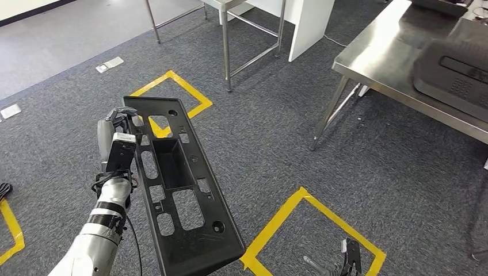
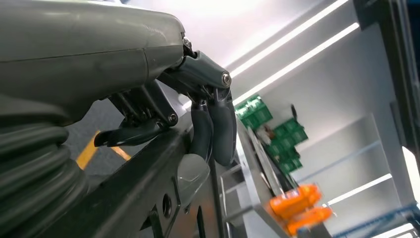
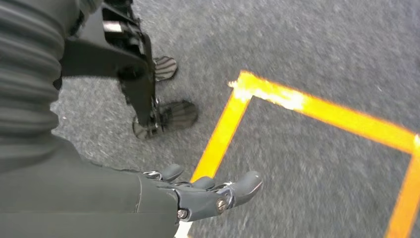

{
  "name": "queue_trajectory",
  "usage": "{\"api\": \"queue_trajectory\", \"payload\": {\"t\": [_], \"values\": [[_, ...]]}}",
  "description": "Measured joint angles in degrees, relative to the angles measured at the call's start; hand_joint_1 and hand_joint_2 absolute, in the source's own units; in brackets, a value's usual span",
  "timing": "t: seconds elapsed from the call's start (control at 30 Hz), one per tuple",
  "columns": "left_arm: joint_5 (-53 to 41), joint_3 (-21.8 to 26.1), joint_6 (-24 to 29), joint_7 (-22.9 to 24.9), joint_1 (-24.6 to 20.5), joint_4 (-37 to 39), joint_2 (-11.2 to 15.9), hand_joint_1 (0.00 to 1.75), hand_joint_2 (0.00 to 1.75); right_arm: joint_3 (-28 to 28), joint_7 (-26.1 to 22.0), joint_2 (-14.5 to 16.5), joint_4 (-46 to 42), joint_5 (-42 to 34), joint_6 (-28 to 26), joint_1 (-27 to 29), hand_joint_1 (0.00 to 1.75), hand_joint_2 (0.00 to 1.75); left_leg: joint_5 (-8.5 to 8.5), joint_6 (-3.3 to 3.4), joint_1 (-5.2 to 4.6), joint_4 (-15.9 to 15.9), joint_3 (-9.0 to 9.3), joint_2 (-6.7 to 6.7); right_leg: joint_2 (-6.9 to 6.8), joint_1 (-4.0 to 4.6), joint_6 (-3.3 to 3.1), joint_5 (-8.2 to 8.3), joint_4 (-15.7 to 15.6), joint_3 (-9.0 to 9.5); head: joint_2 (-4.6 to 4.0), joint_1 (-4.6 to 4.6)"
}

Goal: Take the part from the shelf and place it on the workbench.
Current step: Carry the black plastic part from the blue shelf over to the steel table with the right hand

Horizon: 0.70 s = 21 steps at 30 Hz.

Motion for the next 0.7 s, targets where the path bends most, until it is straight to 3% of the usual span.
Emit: {"api": "queue_trajectory", "payload": {"t": [0.1,0.13,0.17,0.23,0.3,0.37,0.43,0.5,0.57,0.6,0.67,0.7], "values": [[0.1,0.0,0.0,0.0,0.3,0.1,0.1,1.75,1.75,0.0,0.0,0.1,0.0,0.0,0.0,-0.1,0.00,1.75,-4.81,-0.50,0.25,10.1,-4.74,-3.62,1.80,-0.34,-0.54,0.05,-0.1,0.30,0.01,-0.38],[0.1,0.0,0.0,0.0,0.5,0.1,0.2,1.75,1.75,0.0,0.0,0.1,0.0,0.0,0.0,-0.1,0.00,1.75,-5.56,-0.61,0.34,12.9,-6.23,-4.03,2.56,-0.37,-0.61,0.05,-0.1,0.31,0.01,-0.38],[0.1,0.0,0.0,0.0,0.7,0.1,0.2,1.75,1.75,0.0,0.0,0.1,0.0,0.0,0.0,0.0,0.00,1.75,-5.24,-0.71,0.46,13.7,-6.85,-4.21,3.36,-0.43,-0.60,0.05,0.0,0.31,0.01,-0.40],[0.1,0.0,0.0,0.0,0.7,0.1,0.3,1.75,1.75,0.0,0.0,0.2,0.0,0.0,0.0,0.1,0.00,1.75,-1.67,-0.96,0.92,8.8,-4.76,-4.76,4.96,-0.70,-0.49,-0.01,0.2,0.33,0.00,-0.41],[0.1,0.0,0.0,0.0,0.6,0.2,0.4,1.75,1.75,0.0,0.0,0.2,0.0,0.0,0.0,0.0,0.00,1.75,1.02,-1.34,1.56,1.8,-1.24,-7.19,6.40,-0.84,0.02,-0.18,0.8,-0.05,0.00,-0.41],[0.1,0.0,0.0,0.1,0.6,0.2,0.4,1.75,1.75,0.0,0.0,0.1,0.0,0.0,0.0,0.0,0.00,1.75,1.23,-1.09,1.61,-0.9,0.20,-8.60,7.61,-0.88,0.91,-0.03,1.0,-0.75,0.00,-0.40],[0.1,-0.1,0.0,0.0,0.5,0.1,0.3,1.75,1.75,0.0,0.0,0.1,0.0,0.0,0.0,0.3,0.00,1.75,1.53,-0.15,1.31,-1.1,0.27,-7.47,8.56,-0.98,1.74,0.42,0.6,-1.30,0.01,-0.40],[0.1,-0.1,0.0,0.0,0.3,0.1,0.3,1.75,1.75,0.0,0.0,0.1,0.0,0.0,0.0,0.6,0.00,1.75,1.93,0.88,1.24,-1.5,0.34,-6.27,6.40,-0.78,2.04,-0.23,2.1,-2.55,0.01,-0.23],[0.1,-0.1,0.0,0.0,0.2,0.1,0.3,1.75,1.75,0.0,0.0,0.2,0.0,0.0,0.0,0.4,0.00,1.75,2.08,1.61,0.98,-1.7,0.37,-4.97,2.70,-0.57,1.77,-2.84,8.2,-5.74,0.01,0.06],[0.1,-0.1,0.0,0.0,0.3,0.1,0.3,1.75,1.75,0.0,0.0,0.2,0.0,0.0,0.0,0.3,0.00,1.75,2.05,1.81,0.81,-1.7,0.35,-4.23,1.76,-0.56,1.65,-4.38,12.4,-7.80,0.01,0.19],[0.1,-0.1,0.0,0.0,0.4,0.1,0.3,1.75,1.75,0.0,0.0,0.2,0.0,0.0,0.0,0.2,0.00,1.75,1.95,1.95,0.60,-1.7,0.35,-2.75,1.30,-0.57,1.80,-5.87,17.5,-10.34,0.01,0.21],[0.1,-0.1,-0.1,0.0,0.4,0.1,0.3,1.75,1.75,0.0,0.0,0.2,0.0,0.0,0.0,0.3,0.00,1.75,1.90,1.96,0.55,-1.7,0.36,-2.06,1.20,-0.54,2.09,-5.42,16.8,-9.92,0.01,0.21]]}}
